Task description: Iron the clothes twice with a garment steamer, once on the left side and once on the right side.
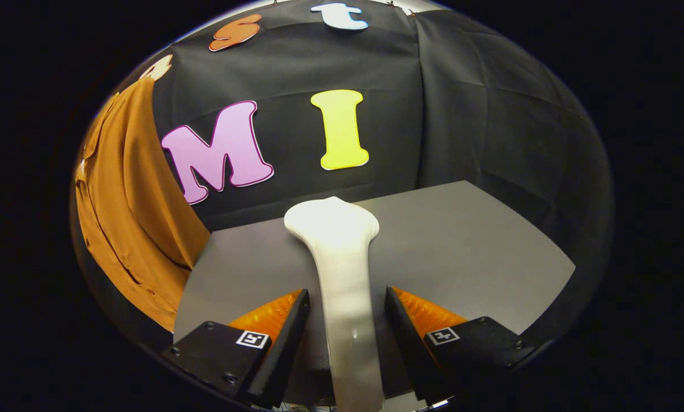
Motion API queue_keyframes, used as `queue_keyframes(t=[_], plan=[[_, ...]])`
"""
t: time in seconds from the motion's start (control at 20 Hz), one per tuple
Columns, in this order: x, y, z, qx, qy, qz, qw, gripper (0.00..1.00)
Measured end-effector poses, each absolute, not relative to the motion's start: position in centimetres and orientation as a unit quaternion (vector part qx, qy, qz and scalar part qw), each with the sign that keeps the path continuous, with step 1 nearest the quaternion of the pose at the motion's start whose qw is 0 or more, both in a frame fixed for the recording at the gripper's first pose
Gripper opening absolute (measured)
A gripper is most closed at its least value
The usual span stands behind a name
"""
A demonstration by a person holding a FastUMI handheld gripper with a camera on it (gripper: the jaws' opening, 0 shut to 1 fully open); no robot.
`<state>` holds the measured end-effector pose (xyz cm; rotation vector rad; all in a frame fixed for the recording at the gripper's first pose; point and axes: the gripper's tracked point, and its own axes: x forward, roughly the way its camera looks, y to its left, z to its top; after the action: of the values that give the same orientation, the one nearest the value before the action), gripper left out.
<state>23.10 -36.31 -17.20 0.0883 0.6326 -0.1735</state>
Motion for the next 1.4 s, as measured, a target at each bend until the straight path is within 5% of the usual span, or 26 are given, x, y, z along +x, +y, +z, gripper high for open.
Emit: queue_keyframes(t=[0.15,0.3,0.8,1.4], plan=[[23.9,-36.8,-17.7,0.040,0.313,-0.089,0.945,0.52],[23.9,-36.9,-17.7,0.032,0.311,-0.085,0.946,0.44],[20.2,-33.5,-10.5,0.049,0.220,-0.079,0.971,0.44],[15.9,-18.2,-7.4,0.036,0.178,-0.078,0.980,0.44]])
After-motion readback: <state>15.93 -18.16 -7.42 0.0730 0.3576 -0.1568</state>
